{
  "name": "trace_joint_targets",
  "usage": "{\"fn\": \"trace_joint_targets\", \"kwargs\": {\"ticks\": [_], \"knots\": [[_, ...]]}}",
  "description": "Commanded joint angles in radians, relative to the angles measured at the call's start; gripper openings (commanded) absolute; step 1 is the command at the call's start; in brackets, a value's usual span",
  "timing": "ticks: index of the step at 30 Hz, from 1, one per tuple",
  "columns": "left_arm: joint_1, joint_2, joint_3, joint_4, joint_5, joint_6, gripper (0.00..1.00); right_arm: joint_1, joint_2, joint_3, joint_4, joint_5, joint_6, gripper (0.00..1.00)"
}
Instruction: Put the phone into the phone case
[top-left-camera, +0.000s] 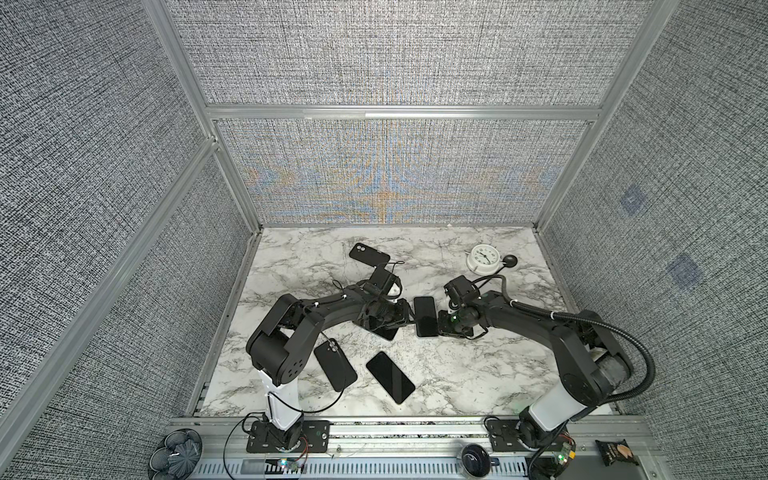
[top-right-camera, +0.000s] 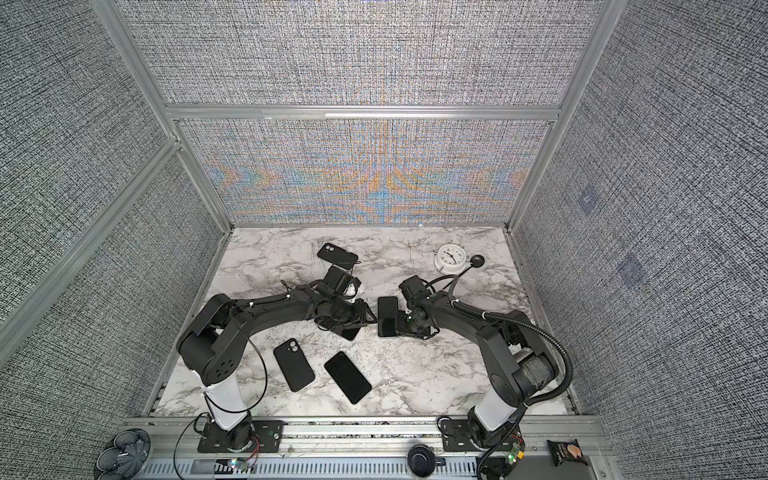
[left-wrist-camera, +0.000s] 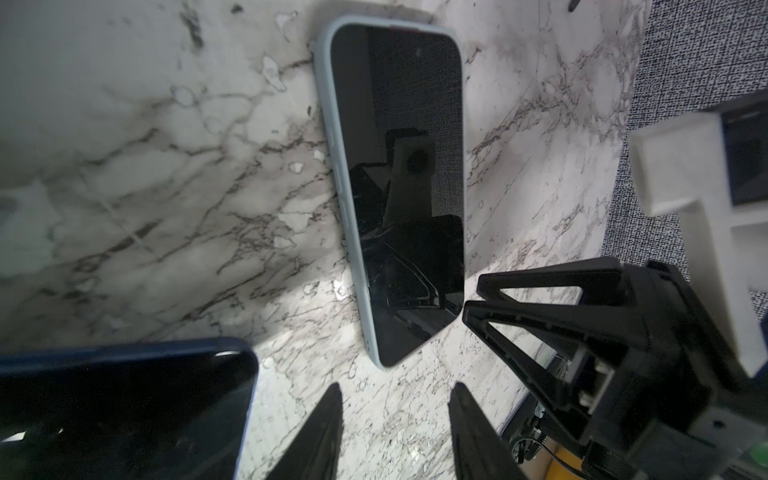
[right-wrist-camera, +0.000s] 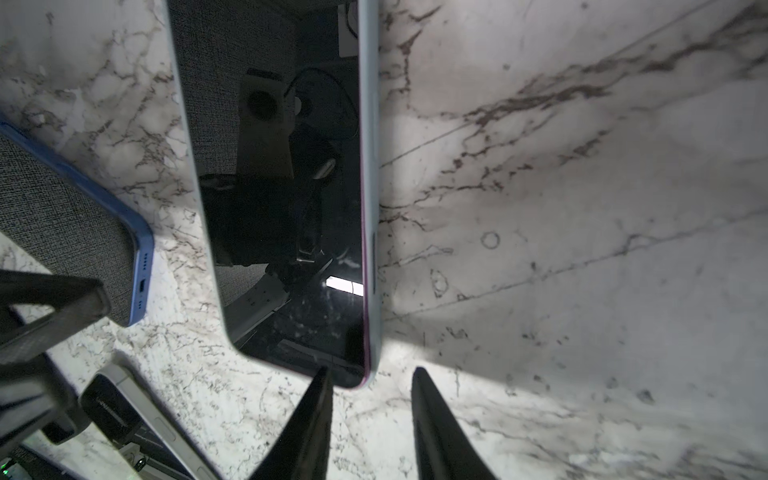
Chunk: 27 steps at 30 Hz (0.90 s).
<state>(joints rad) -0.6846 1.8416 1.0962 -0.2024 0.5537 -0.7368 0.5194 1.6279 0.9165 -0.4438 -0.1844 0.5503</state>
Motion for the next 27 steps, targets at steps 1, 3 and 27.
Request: {"fn": "trace_joint_targets", "kwargs": {"ticks": [1,3,27], "knots": [[0.005,-0.002,-0.008,0.030,0.011,0.004,0.45,0.003,0.007,0.008,-0.003,0.010,0.004,0.33],[0.005,0.002,-0.012,0.044,0.021,-0.004,0.44,0.004,0.014,0.013,-0.003,0.005,0.001,0.30],[0.038,-0.009,0.003,0.027,0.020,0.008,0.46,0.039,-0.075,0.012,-0.036,0.113,0.013,0.33]]}}
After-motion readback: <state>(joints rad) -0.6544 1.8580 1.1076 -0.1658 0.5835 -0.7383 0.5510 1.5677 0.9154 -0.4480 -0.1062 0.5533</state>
